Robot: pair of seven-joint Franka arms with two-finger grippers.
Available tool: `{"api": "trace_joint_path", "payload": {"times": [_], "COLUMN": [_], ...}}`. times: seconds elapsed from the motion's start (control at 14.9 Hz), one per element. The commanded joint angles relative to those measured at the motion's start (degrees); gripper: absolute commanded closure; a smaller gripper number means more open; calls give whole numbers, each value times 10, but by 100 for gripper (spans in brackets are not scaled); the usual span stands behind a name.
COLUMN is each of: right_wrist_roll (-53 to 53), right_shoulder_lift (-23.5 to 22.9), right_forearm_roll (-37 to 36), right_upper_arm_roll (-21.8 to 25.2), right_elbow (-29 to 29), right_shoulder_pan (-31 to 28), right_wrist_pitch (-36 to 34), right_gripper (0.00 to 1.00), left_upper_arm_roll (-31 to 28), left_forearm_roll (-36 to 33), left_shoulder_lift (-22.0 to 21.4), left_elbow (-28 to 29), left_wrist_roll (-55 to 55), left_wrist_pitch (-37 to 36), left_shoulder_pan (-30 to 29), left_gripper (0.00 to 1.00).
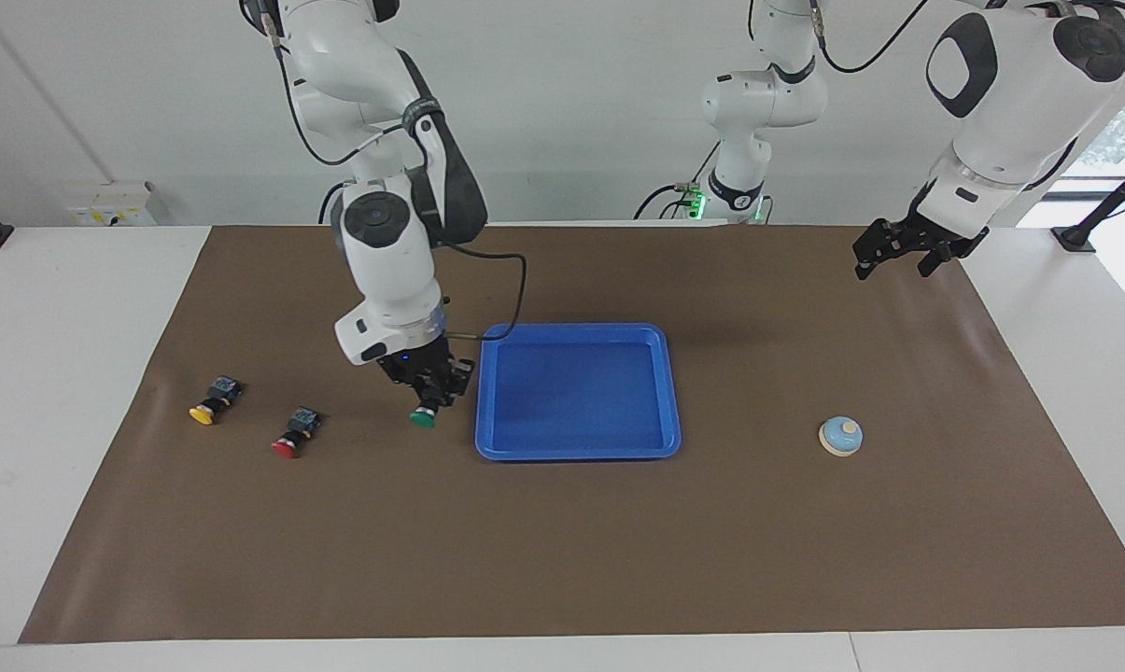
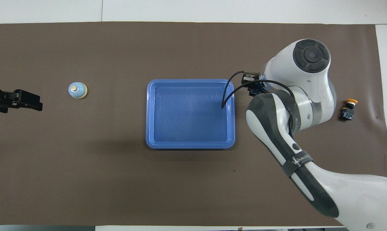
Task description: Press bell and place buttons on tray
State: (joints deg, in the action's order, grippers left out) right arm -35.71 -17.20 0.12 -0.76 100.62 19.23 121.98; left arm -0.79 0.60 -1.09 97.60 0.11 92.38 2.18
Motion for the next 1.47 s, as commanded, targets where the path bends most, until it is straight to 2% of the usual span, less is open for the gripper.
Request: {"api": "trace_joint_path", "payload": {"times": [0.0,0.13,0.27,0.54,0.8,1.41], "right_wrist_roll": [-26,-30,-39,-38,-38,-41], "right_shoulder_lift": [-11,-21,-30,-33,-34,-28], "right_forearm_roll": [23,24,24,23,23,24], "right_upper_arm_roll": [1,1,1,1,1,1], "right_elbow": [-6,-2,1,53,87,131], "right_shoulder_pan": [33,70,81,84,95,102], "right_wrist_pitch": [-7,-4,5,65,98,137], "right_gripper": [100,100,100,100,100,100], "left_upper_arm_roll": [0,0,0,0,0,0], "left_forearm_roll": [-7,-7,-7,-7,-7,-7], "left_shoulder_lift": [-6,-6,-6,-6,-6,-6], "left_elbow": [0,0,0,0,0,0], "left_wrist_roll": [1,1,1,1,1,1], "left_wrist_pitch": [-1,-1,-1,-1,-1,-1], "left_shoulder_pan": [-1,-1,-1,-1,-1,-1], "left_gripper": [0,0,0,0,0,0]}}
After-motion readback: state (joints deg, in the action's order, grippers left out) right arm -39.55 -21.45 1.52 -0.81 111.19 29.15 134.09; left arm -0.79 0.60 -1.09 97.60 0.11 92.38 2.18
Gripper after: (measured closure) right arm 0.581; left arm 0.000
